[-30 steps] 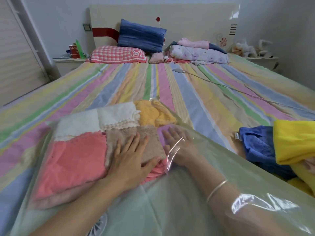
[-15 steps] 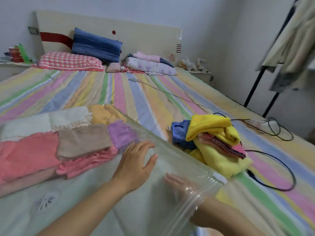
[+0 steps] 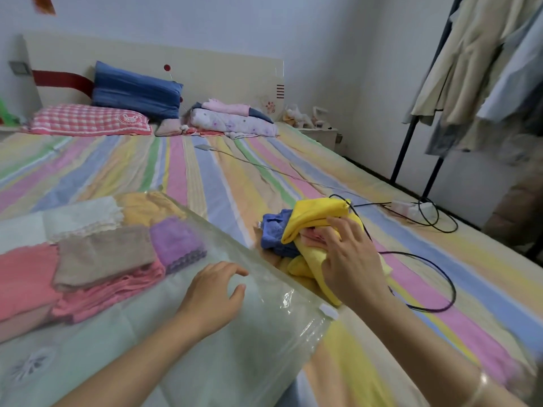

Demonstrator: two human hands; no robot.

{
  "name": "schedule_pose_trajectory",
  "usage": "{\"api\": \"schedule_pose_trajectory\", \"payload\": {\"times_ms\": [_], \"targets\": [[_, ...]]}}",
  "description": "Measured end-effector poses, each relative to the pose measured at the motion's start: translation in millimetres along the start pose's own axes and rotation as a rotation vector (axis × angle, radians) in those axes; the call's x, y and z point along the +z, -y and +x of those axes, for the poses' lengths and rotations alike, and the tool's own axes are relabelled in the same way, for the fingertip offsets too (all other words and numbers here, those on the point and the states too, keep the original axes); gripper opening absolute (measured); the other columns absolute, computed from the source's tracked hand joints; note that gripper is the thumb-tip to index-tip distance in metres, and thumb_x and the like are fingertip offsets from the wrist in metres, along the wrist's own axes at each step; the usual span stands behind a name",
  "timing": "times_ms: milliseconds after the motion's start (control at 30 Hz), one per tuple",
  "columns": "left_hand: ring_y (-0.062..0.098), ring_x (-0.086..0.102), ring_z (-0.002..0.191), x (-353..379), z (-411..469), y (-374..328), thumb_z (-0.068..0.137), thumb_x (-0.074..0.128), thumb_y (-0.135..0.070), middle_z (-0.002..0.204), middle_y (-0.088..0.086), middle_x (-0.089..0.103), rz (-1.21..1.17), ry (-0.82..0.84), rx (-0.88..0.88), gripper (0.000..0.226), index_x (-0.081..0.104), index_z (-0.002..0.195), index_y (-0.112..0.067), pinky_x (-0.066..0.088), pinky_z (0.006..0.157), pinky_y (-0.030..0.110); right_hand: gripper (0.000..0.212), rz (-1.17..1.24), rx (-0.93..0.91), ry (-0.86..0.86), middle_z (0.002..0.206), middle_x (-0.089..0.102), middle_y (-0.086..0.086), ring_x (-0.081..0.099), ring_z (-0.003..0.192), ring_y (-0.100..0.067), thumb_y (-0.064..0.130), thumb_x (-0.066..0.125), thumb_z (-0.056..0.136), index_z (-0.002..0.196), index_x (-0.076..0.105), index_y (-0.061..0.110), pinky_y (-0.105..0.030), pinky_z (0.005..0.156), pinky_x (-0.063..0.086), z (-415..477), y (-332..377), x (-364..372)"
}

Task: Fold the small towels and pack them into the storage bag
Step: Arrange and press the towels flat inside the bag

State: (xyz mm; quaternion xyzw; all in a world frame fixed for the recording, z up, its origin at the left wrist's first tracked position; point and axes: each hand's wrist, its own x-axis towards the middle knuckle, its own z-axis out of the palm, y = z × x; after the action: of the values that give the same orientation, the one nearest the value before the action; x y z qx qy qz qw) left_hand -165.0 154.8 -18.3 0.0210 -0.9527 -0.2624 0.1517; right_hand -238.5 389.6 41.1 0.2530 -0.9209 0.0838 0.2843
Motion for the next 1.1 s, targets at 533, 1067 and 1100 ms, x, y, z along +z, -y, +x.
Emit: {"api": "schedule_pose_trajectory", "payload": {"times_ms": [533,1067,1100], "targets": [[0.001,0.054,0.110,-3,6,11,0.091,0.057,-0.022,0.113,-0.020,0.060,-0.043,-0.002,-0.028,0.023,0.064,0.112,-0.029,0.037,0.091,0.015,0.010,-0.286,-0.021,0.302,0.070,0.048,0.002,0.050,0.078,-0.023,0.019,0.047,0.095,0.096,0.058,0.018,-0.034,0.070,0.038,91,6,47],[0.005,0.053,0.120,-73,-18,46,0.032,0.084,-0.071,0.136,-0.012,0.048,-0.790,-0.054,-0.289,0.122,0.035,0.137,-0.031,0.045,0.103,0.034,0.021,0.535,0.031,0.139,0.098,0.063,-0.006,0.056,0.087,-0.030,0.029,0.039,0.102,0.112,0.055,0.019,-0.040,0.071,0.048,86,128,-30],[0.014,0.052,0.124,-82,-25,51,0.026,0.083,-0.074,0.141,-0.004,0.046,-0.871,-0.072,-0.375,0.140,0.027,0.145,-0.026,0.042,0.106,0.041,0.021,0.633,0.034,0.196,0.096,0.061,-0.003,0.055,0.086,-0.027,0.030,0.040,0.102,0.110,0.057,0.019,-0.040,0.073,0.048,83,139,-35]]}}
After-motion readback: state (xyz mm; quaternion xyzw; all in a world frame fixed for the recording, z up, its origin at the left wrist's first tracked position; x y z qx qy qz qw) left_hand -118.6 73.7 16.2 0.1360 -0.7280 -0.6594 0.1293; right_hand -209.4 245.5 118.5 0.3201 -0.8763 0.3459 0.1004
